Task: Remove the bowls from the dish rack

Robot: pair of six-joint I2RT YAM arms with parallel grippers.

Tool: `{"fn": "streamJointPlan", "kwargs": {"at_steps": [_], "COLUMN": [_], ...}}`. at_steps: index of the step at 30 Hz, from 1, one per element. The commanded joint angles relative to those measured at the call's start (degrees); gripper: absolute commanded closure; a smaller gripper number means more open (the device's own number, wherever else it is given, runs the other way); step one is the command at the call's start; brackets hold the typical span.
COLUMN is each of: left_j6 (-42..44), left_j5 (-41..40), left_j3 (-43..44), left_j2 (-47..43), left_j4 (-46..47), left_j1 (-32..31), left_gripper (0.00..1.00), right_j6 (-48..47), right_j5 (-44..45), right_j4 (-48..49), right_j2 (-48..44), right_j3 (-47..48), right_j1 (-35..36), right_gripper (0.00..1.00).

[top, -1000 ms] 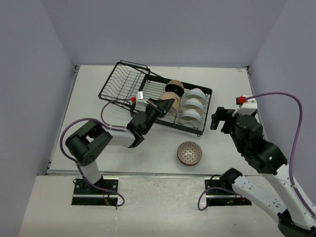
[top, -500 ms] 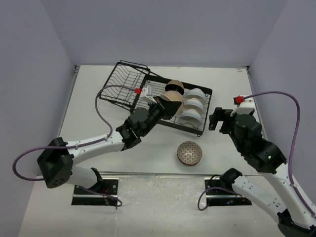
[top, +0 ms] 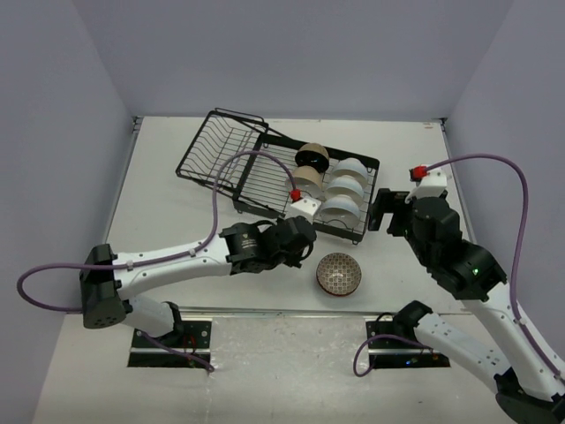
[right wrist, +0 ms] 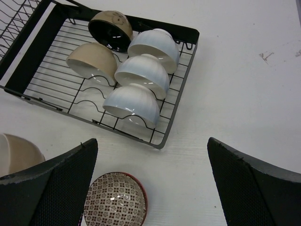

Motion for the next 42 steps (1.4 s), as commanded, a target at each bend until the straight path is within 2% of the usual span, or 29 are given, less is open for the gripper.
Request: {"fn": "streamJointPlan", "kwargs": {"at_steps": [1,4,14,28,29,30,32,33,35,38,42], "left_j6": [3.3,3.2,3.8,4.3,4.3,4.1,3.7,3.6,2.9,0.7,-3.4], "left_j5": [-2.5,-3.5,-4.6,-4.7,-4.8,-5.0,-5.5,-5.9,-6.9,-11.8,-21.7], "left_j3": [2.2,1.1,-5.2,-1.2,-0.9,-0.8,-0.3,-0.2,0.5,2.2,5.4], "left_j2": [2.8,5.6,14.2,19.6,19.2,19.0,17.5,16.9,14.1,9.7,4.1], "left_j4": [-14.6,-16.7,-4.4,-1.4,-1.4,-1.4,-1.6,-2.0,-2.8,-5.8,-13.9], "left_j1": [-1.9,-2.8,-3.2,-3.6,-3.6,-3.8,-4.1,-4.1,-4.1,-4.1,-2.7], "left_gripper": [1.0,1.0,1.0,1.0,0.94,0.79,0.58,0.43,0.32,0.0,0.0], "right_j6": [0.7,1.2,1.2,1.4,1.4,1.4,1.3,1.3,1.2,1.1,0.6], "right_j5": [-0.7,-1.2,-1.1,-1.1,-1.1,-1.0,-1.0,-1.2,-1.1,-1.3,-2.0], "right_j4": [-0.4,-0.6,-0.6,-0.6,-0.6,-0.6,-0.6,-0.7,-0.6,-0.6,-0.5], "right_j2": [1.1,1.8,0.7,1.2,1.2,1.2,1.3,1.3,1.7,2.6,5.0], "right_j3": [2.5,2.0,0.4,-0.3,-0.4,-0.4,-0.4,-0.5,-0.4,-0.2,0.5], "right_j1": [-0.1,-0.1,-0.1,-0.1,-0.1,-0.2,-0.1,-0.2,-0.1,-0.2,-0.5], "right_gripper": [0.01,0.01,0.01,0.01,0.01,0.01,0.01,0.01,0.01,0.01,0.01]}}
